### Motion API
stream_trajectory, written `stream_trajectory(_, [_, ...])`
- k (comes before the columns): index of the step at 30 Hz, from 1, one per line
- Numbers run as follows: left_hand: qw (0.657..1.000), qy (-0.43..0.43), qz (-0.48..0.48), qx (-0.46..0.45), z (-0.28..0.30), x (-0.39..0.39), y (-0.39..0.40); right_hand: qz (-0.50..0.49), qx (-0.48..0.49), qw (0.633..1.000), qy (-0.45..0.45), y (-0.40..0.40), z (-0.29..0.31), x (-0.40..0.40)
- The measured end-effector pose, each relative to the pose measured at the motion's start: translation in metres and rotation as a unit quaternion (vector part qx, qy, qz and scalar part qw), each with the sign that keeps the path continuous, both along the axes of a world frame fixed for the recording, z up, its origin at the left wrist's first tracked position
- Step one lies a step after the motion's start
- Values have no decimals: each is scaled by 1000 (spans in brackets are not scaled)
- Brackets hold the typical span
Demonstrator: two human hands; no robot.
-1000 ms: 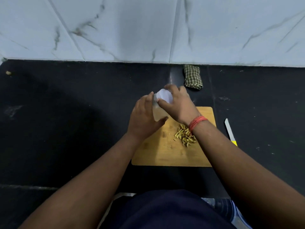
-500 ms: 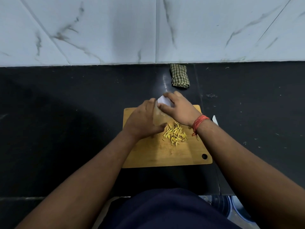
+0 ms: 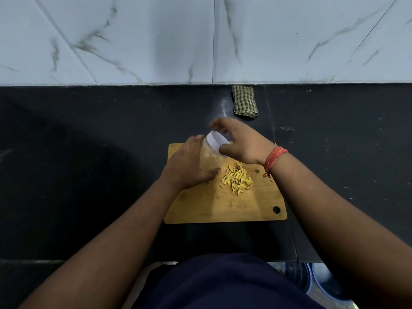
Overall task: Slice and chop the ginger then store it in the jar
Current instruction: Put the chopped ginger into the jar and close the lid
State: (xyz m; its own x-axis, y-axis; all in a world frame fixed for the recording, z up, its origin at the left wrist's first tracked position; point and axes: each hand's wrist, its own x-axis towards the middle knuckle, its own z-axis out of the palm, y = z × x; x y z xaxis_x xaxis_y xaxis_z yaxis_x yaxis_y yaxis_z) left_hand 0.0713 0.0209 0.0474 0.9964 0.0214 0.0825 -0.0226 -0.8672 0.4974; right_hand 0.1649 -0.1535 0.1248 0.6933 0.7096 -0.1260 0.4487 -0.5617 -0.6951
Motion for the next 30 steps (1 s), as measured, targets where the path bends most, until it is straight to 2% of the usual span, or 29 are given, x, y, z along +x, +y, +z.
stream_trajectory(2, [1000, -3, 11, -8, -1, -4, 3, -7, 59, 998, 21, 3, 8, -2])
stream_trajectory(3, [1000, -9, 10, -9, -2, -6, 4, -16, 53, 998, 20, 6, 9, -3])
stream_trajectory(6, [1000, -27, 2, 7, -4, -11, 5, -13, -100, 995, -1, 17, -1, -2])
stream_trajectory(8, [1000, -29, 4, 12, -4, -13, 6, 9, -129, 991, 17, 21, -6, -2])
stream_trajectory(12, [998, -26, 38, -47, -7, -21, 17, -3, -24, 999, 35, 29, -2, -7])
stream_trajectory(16, [984, -21, 112, -137, -17, -36, 34, -115, 84, 990, 19, 37, -5, -2])
stream_trajectory(19, [958, -28, 182, -220, -26, -48, 41, -159, 30, 987, 7, 45, -22, 1])
stream_trajectory(21, [947, -28, 195, -254, -30, -54, 41, -164, -16, 986, -23, 52, -39, -2])
stream_trajectory(26, [937, -25, 206, -283, -38, -65, 36, -135, -88, 985, -66, 59, -84, -6])
stream_trajectory(30, [943, -12, 187, -275, -43, -70, 38, -90, -132, 979, -127, 53, -102, -9])
